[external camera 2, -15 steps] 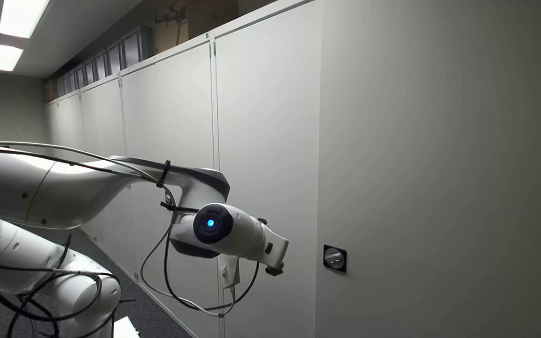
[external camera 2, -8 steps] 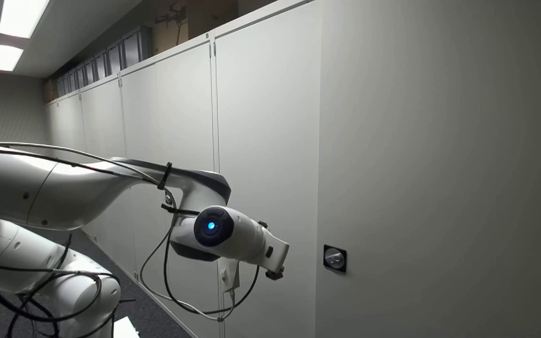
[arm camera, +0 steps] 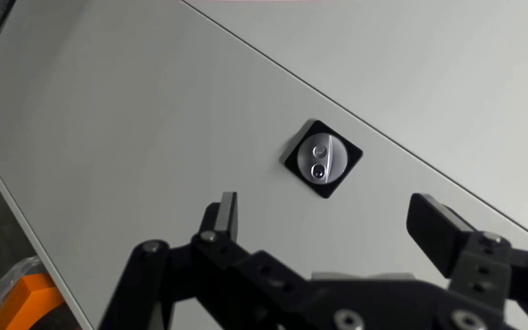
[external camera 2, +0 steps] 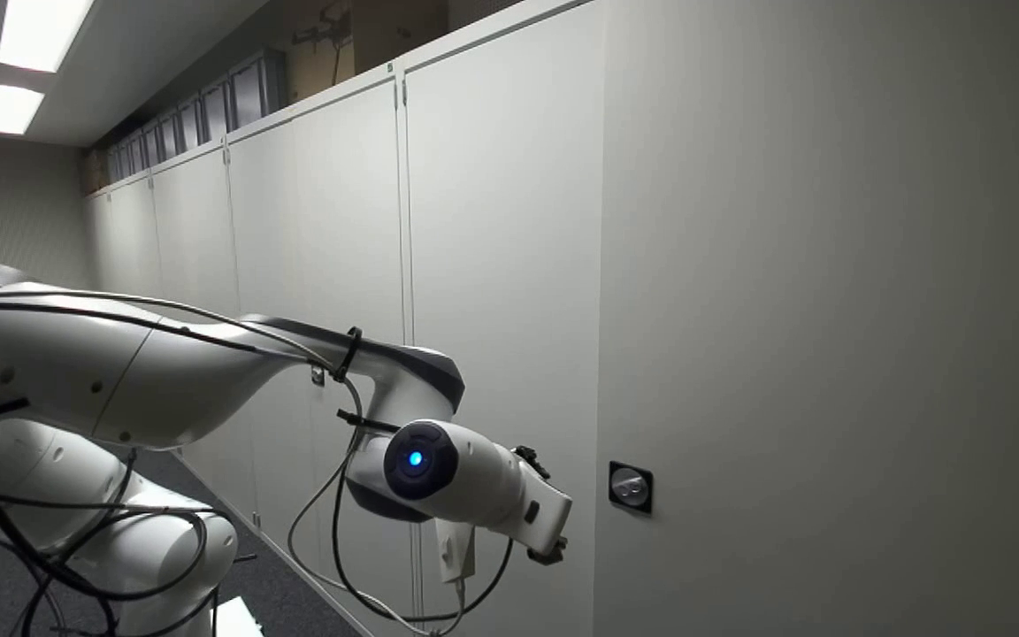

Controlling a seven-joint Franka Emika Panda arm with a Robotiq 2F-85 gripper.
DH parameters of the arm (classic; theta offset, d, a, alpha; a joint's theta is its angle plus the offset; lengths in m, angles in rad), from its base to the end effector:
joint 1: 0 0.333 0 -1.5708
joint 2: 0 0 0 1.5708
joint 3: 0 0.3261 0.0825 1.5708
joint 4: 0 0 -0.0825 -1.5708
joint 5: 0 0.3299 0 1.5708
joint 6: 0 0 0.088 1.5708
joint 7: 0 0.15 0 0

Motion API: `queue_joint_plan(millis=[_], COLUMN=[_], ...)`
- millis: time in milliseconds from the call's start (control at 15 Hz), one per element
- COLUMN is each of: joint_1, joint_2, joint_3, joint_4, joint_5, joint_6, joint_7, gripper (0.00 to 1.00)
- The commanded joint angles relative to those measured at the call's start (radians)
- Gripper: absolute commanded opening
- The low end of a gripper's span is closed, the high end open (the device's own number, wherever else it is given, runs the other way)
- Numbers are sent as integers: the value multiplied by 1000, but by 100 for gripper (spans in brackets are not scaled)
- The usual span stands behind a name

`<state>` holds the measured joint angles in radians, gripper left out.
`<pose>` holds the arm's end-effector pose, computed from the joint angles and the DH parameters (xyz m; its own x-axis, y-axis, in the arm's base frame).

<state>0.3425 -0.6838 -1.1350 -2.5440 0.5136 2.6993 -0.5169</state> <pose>0.2900 -0.3281 0.4195 0.4936 -0.7433 0.4516 -0.3376 -0.6423 -0.6882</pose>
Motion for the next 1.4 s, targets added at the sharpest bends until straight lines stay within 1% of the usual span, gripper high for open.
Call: queue_joint_plan(millis=[0,200,400,533,733,1000,1333], joint_1=[152,271,369,411,465,514,580], joint_2=[14,-32,-70,-101,-176,-272,-399], joint_3=[-99,-174,-238,-272,-315,-365,-412], joint_4=[57,74,90,103,120,142,172], joint_5=[-6,-27,-97,-172,-255,-331,-400], joint_6=[119,236,321,319,329,339,407], joint_7=[0,38,82,105,127,131,147], gripper=[100,100,100,100,100,100,100])
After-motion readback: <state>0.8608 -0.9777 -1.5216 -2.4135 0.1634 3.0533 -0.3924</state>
